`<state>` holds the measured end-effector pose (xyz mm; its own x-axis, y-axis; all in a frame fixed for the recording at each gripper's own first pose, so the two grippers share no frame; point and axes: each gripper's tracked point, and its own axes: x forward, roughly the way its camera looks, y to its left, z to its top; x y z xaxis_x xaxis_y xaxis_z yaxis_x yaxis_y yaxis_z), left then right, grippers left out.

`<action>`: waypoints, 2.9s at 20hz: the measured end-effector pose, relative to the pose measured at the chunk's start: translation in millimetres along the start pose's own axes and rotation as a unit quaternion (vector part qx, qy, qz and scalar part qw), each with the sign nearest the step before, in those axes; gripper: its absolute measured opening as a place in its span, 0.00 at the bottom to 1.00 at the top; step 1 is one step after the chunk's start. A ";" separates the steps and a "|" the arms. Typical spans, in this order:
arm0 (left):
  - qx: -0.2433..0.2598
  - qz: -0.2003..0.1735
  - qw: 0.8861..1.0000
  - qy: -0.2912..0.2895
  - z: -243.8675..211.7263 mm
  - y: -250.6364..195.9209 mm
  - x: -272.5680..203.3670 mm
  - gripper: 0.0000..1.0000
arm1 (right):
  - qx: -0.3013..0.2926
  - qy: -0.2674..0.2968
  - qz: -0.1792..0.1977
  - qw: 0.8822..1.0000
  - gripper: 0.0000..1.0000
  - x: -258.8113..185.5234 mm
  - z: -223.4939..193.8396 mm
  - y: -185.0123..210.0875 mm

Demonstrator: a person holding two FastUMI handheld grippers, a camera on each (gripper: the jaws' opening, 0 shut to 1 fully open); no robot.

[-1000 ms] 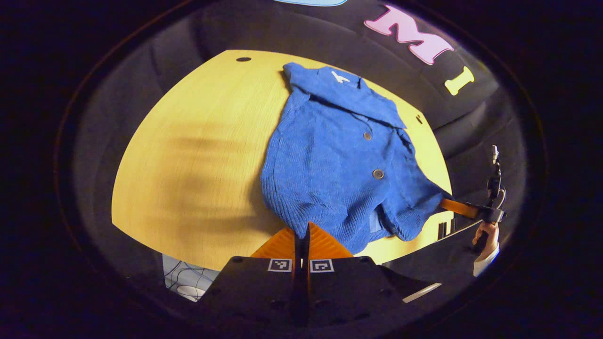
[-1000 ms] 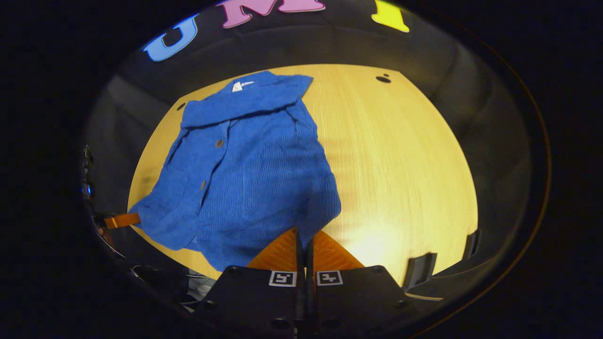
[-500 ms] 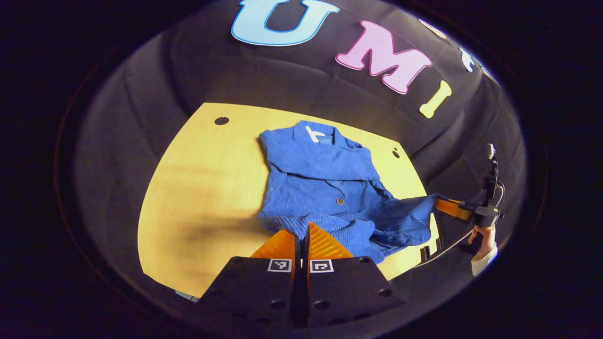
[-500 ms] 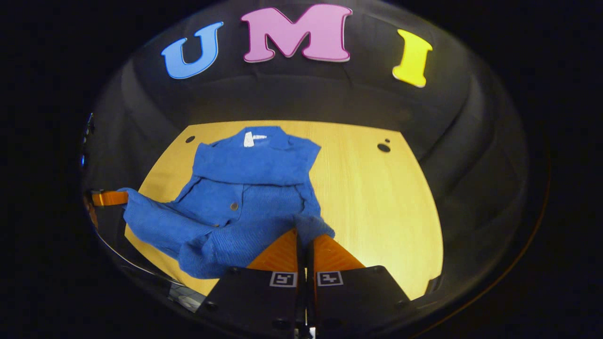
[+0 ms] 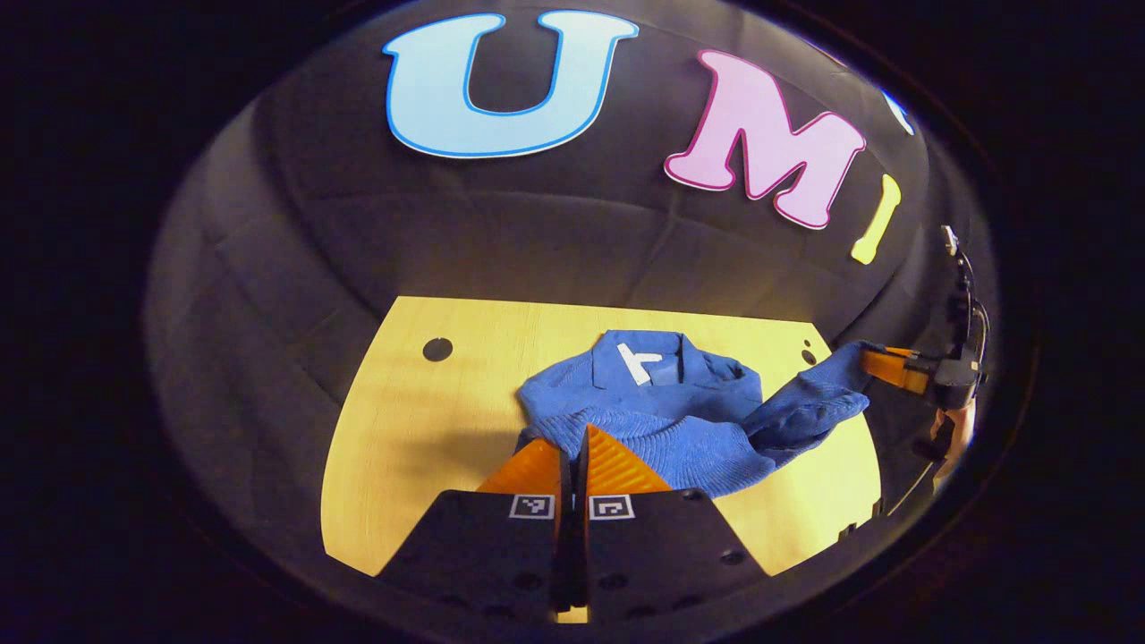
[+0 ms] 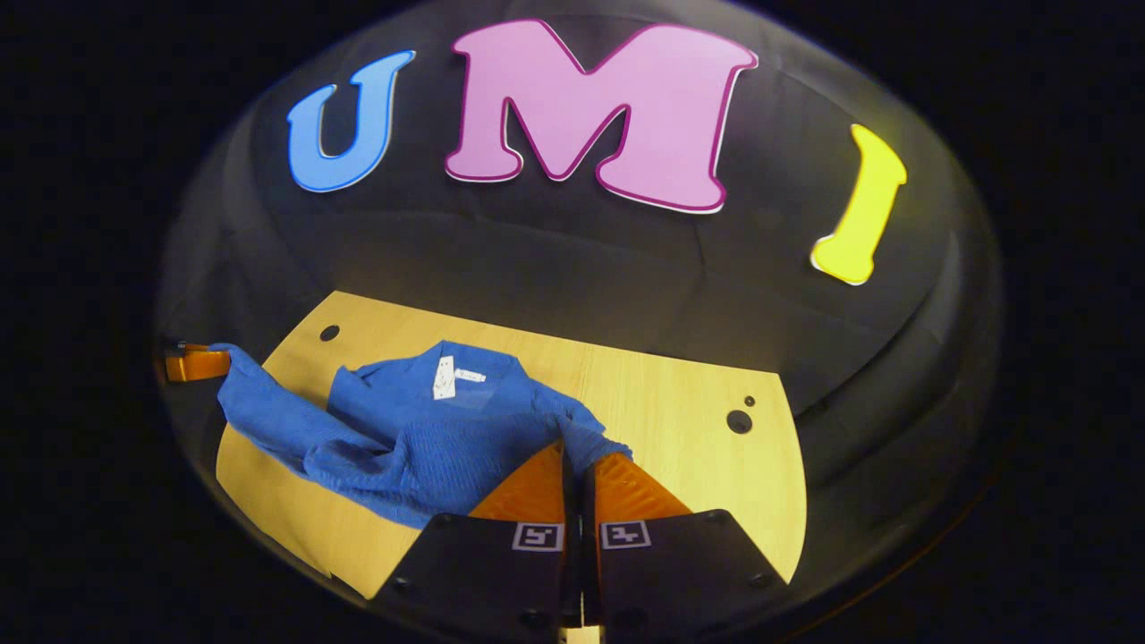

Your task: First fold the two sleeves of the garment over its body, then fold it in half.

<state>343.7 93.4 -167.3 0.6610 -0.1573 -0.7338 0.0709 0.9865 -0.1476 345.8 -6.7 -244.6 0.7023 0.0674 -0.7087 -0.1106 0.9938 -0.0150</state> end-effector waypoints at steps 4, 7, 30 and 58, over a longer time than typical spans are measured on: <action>-0.018 0.011 1.000 0.016 24.2 1.0 72.8 0.00 | 0.011 0.022 -0.003 1.000 0.01 87.5 8.6 -11.8; -0.023 0.042 0.998 0.051 21.8 18.7 121.6 0.00 | 0.019 0.064 -0.002 0.998 0.01 141.6 -10.0 -21.9; 0.015 0.094 0.990 -0.107 95.4 -19.6 131.2 0.86 | -0.065 -0.045 0.018 0.997 1.00 116.8 38.3 15.7; 0.043 0.019 0.935 -0.351 -97.1 -105.9 -274.9 0.83 | 0.027 -0.335 -0.020 0.941 0.97 -385.8 -73.7 90.5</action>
<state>81.9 27.7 -14.3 0.9896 -0.0839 -0.1169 0.0779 0.9954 -0.0552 13.0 50.6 -24.5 0.9933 0.0526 -0.1032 -0.0511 0.9986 0.0166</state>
